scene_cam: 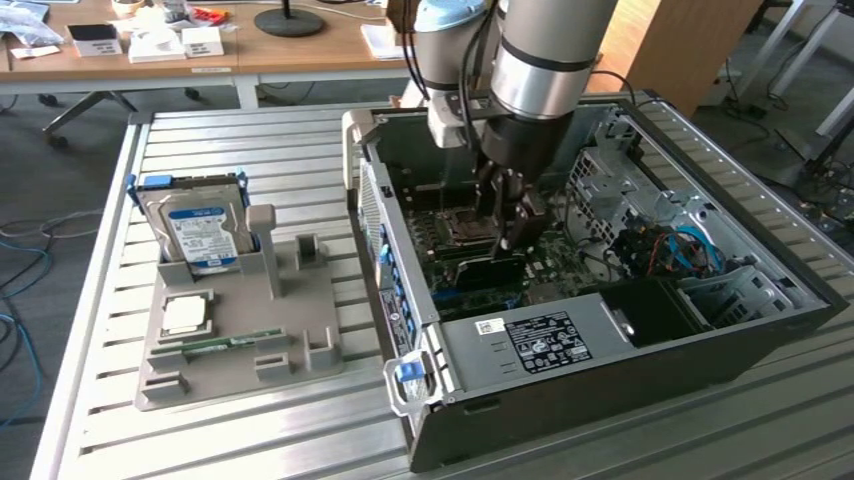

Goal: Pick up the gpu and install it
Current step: 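Insert the gpu into the slot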

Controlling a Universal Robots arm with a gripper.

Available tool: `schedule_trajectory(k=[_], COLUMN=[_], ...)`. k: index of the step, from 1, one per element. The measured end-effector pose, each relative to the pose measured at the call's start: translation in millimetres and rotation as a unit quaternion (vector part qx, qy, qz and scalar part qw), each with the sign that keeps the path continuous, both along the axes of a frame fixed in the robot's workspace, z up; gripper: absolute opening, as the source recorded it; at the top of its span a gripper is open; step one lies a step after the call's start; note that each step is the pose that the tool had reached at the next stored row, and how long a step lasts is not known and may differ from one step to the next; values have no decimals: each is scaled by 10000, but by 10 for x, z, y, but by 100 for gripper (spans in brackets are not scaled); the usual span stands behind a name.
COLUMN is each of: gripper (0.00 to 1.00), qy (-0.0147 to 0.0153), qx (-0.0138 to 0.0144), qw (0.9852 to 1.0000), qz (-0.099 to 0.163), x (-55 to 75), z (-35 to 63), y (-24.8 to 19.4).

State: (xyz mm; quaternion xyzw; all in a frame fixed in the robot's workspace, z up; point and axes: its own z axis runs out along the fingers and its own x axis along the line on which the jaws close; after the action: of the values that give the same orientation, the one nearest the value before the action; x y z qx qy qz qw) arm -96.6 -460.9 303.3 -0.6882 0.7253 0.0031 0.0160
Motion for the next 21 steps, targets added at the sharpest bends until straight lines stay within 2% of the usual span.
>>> schedule_trajectory(k=[6, 21], gripper=[69, 69], qy=[-2, -2], qx=[0, 0], qw=[10000, 10000], qz=[0, 0], x=[0, 0], z=[92, 242], y=[0, 0])
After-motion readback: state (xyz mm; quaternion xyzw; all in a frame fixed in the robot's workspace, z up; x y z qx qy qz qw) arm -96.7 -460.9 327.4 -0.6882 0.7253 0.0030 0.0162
